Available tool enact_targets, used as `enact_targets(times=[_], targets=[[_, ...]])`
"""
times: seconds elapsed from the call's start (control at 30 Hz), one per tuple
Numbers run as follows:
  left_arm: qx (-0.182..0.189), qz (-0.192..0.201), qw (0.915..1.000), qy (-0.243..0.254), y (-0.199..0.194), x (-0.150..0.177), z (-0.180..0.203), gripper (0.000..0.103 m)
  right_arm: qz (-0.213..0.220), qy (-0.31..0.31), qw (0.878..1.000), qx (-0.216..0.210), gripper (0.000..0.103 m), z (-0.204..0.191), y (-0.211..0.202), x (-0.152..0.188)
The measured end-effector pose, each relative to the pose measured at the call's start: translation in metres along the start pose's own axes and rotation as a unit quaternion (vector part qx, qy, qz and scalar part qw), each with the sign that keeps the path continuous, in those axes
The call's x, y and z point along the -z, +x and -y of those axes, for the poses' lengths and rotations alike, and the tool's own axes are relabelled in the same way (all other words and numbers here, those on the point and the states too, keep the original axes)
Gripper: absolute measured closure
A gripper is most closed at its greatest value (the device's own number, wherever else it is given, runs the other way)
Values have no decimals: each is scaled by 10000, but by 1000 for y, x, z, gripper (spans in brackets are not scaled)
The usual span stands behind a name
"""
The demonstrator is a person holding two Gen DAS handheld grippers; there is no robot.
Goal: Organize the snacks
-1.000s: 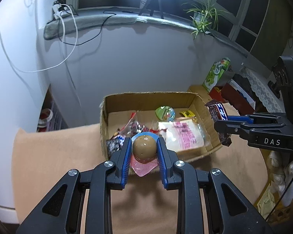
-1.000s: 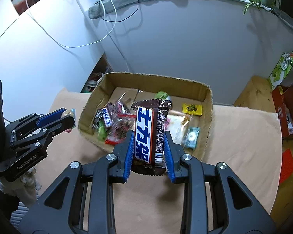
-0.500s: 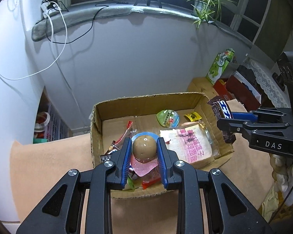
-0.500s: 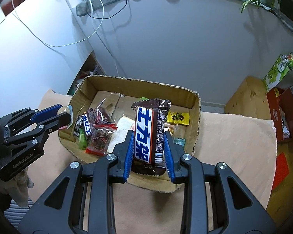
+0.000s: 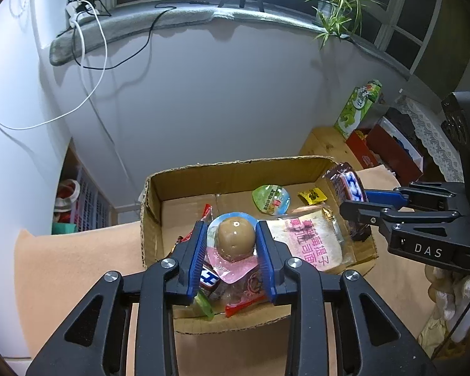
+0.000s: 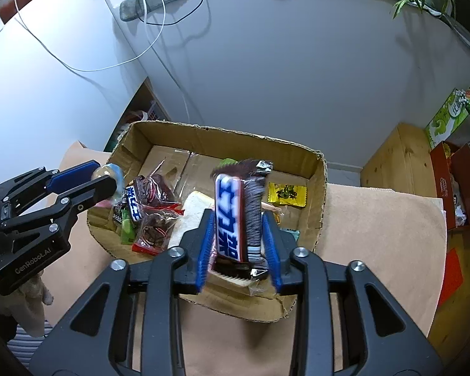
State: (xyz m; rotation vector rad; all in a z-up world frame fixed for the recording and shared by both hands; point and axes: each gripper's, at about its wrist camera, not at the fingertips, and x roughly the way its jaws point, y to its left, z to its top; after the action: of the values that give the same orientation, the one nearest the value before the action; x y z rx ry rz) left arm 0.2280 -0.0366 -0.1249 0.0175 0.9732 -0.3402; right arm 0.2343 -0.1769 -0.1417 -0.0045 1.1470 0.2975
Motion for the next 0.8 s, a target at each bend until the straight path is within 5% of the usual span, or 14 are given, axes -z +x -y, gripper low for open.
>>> enact_targets(times=[0.03,0.1,0.8], targets=[[-12,-1,10000,1,0,-1,0,70,36,-8,10000,16,40,-1,-1,0],[-25,-12,10000,-10,1,-1,1,60,85,-16,10000,33,33,-1,-3,-1],[-111,40,9999,67,-5,6,1,58,123,115,9998,49,32,2,-8,8]])
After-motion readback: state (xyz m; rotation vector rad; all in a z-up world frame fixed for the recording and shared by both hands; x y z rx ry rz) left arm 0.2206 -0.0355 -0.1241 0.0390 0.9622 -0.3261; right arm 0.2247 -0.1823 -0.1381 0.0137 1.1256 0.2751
